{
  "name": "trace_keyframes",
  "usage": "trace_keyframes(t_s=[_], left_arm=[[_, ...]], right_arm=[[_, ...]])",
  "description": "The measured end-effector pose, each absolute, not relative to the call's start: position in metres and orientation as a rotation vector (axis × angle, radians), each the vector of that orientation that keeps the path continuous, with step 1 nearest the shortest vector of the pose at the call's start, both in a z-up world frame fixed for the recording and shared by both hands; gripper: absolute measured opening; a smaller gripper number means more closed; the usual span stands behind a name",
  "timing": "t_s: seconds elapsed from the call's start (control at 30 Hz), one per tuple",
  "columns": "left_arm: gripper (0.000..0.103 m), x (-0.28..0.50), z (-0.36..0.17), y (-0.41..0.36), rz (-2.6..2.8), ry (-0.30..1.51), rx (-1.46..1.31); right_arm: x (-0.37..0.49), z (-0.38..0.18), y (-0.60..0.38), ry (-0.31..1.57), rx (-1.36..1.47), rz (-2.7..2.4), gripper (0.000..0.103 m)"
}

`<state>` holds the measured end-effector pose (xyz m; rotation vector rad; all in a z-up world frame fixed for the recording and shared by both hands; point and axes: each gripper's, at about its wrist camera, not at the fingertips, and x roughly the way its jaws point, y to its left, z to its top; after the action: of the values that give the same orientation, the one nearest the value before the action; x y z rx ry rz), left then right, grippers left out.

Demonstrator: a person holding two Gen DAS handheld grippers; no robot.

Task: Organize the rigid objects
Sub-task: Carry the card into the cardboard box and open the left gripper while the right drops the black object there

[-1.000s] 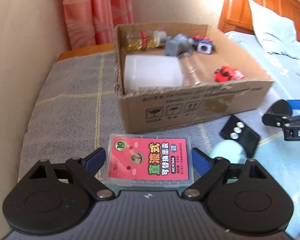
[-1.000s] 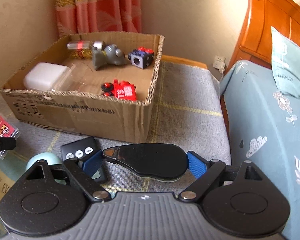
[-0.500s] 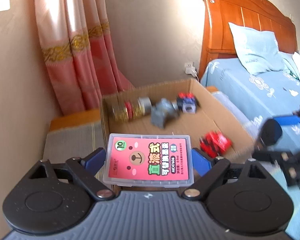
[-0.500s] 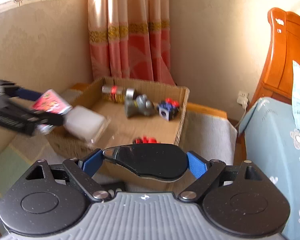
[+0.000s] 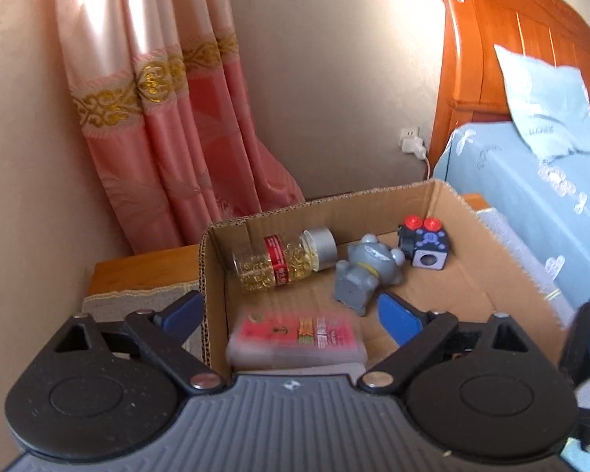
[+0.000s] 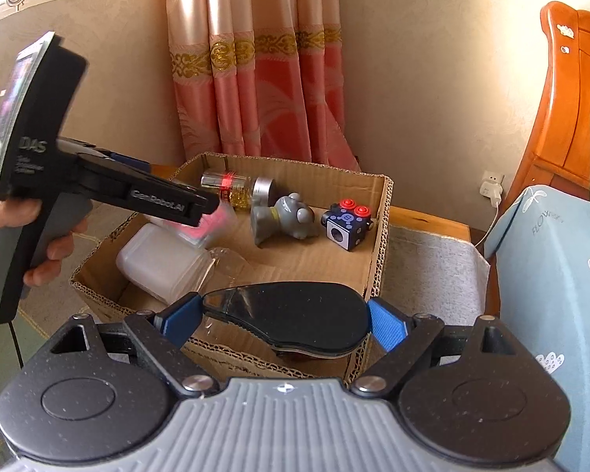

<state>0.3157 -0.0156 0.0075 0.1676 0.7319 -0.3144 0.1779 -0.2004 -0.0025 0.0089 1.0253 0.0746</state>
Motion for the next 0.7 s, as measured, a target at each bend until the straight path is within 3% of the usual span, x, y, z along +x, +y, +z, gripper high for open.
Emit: trace_keyframes(t_s=[0.17,0.7], left_arm=[[0.101,0.288,0.015,-0.005,-0.324,0.739,0.152],[0.101,0.189,0.014,0.024,-0.211,0.771,0.145]], right_arm=[[0.184,-0.007,-0.2,1.035,-0.01,0.062,0.093],[0.231,-0.019,-0.197,1.083,-0.034,0.039,0.093]])
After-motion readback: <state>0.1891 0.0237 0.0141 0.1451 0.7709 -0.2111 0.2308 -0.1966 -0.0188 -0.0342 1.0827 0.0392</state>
